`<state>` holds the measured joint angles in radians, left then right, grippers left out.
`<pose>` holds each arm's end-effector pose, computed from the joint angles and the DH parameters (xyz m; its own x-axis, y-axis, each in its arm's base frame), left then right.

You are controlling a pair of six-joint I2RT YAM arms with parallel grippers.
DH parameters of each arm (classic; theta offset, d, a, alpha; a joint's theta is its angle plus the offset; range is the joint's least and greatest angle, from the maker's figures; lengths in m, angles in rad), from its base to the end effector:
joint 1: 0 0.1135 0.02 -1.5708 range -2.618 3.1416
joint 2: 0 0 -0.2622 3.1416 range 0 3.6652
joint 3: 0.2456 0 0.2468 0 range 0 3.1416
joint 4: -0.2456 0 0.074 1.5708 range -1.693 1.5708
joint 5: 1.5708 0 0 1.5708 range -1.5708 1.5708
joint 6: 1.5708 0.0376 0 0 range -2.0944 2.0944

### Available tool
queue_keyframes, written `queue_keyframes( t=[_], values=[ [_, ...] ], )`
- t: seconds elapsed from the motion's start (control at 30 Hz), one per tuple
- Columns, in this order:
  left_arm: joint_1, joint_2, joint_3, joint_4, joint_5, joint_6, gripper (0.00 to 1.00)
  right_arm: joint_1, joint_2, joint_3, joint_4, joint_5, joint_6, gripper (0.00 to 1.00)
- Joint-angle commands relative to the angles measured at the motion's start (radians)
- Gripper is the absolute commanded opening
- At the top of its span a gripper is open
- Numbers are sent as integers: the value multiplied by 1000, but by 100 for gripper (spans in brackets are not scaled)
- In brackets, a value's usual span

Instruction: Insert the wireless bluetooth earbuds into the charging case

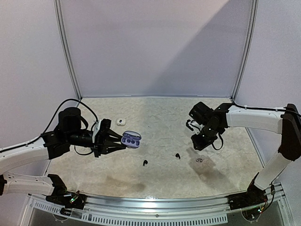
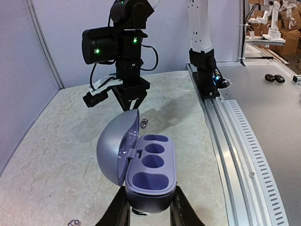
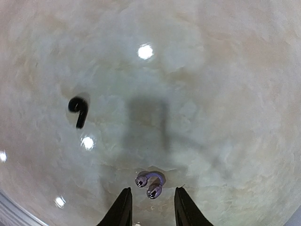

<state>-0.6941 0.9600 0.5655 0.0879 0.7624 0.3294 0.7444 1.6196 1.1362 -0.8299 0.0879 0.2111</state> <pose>0.1449 -0.1544 0.2611 0.0939 0.2262 -0.9695 0.9917 0.0649 0.1111 0.2236 0.2015 0.2095 -0.8334 -0.4839 -0.2668 -0.4948 0.8685 -0.0297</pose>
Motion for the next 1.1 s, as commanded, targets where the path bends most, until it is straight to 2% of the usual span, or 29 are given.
queue_keyframes(
  t=[0.0,0.17,0.43,1.07],
  values=[
    [-5,-25,-3,-25,1,7,0,-60,53,-7,-51,-149,-503,32],
    [-5,-27,-1,-41,-1,10,0,-121,89,-2,-45,-189,-632,32],
    [-4,-18,4,-46,-2,19,0,-132,152,-31,-59,-223,-705,32],
    [-1,-16,1,-60,3,30,0,-129,129,-98,-117,-232,-673,27]
  ],
)
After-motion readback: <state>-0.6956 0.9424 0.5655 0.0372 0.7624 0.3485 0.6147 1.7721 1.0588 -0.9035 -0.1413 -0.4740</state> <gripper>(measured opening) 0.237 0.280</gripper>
